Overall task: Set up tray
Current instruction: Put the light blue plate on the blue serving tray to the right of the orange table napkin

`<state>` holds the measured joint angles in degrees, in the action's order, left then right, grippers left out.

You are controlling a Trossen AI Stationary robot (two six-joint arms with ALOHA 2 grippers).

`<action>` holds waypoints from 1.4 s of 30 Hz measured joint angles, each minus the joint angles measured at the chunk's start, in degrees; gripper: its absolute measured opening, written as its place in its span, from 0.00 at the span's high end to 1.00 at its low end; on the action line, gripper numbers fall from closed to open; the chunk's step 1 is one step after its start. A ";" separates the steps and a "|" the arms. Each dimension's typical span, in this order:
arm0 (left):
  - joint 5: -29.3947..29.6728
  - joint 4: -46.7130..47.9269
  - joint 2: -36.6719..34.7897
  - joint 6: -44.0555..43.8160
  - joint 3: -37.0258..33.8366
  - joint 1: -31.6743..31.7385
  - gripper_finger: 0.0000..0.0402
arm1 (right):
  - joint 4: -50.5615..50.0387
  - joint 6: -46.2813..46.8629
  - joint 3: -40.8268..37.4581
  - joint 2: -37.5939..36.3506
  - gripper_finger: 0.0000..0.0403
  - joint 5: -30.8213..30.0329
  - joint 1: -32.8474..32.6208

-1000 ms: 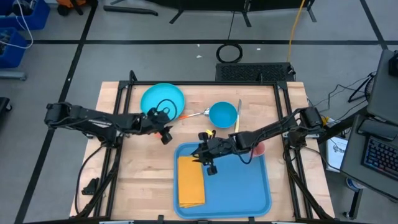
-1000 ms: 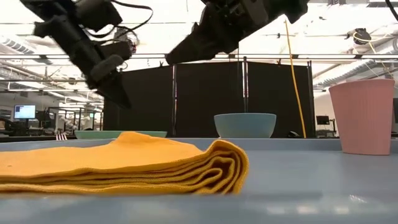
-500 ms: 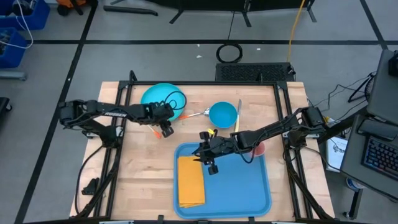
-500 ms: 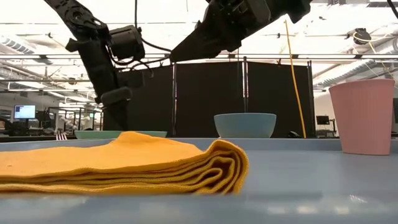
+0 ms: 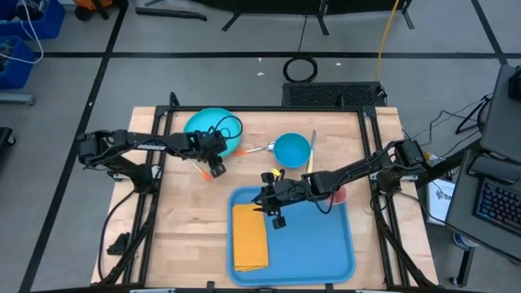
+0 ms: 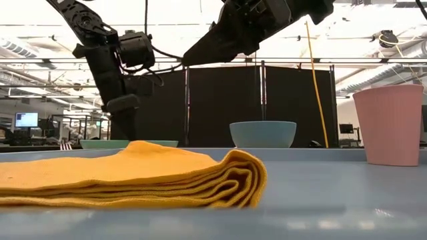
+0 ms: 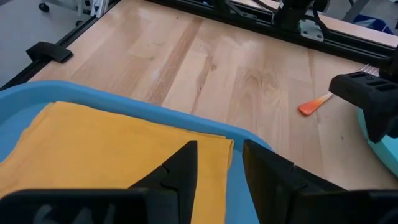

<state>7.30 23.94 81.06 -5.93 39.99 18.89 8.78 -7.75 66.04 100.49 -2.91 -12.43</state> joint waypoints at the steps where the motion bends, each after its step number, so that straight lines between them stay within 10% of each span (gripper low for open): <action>1: -0.88 -0.03 0.00 0.35 0.00 -0.02 0.64 | 0.00 -0.01 0.00 0.00 0.70 0.01 0.00; 28: -1.28 -1.82 6.10 3.89 -0.02 4.35 0.65 | 0.46 0.01 0.07 0.00 0.72 -0.01 0.04; 42: 0.09 -3.14 5.44 5.88 0.04 2.59 0.97 | 0.46 -0.21 0.07 0.00 0.72 -0.03 0.04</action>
<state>7.40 20.81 86.50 -0.04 40.03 21.47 9.23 -7.97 66.11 100.49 -2.94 -12.38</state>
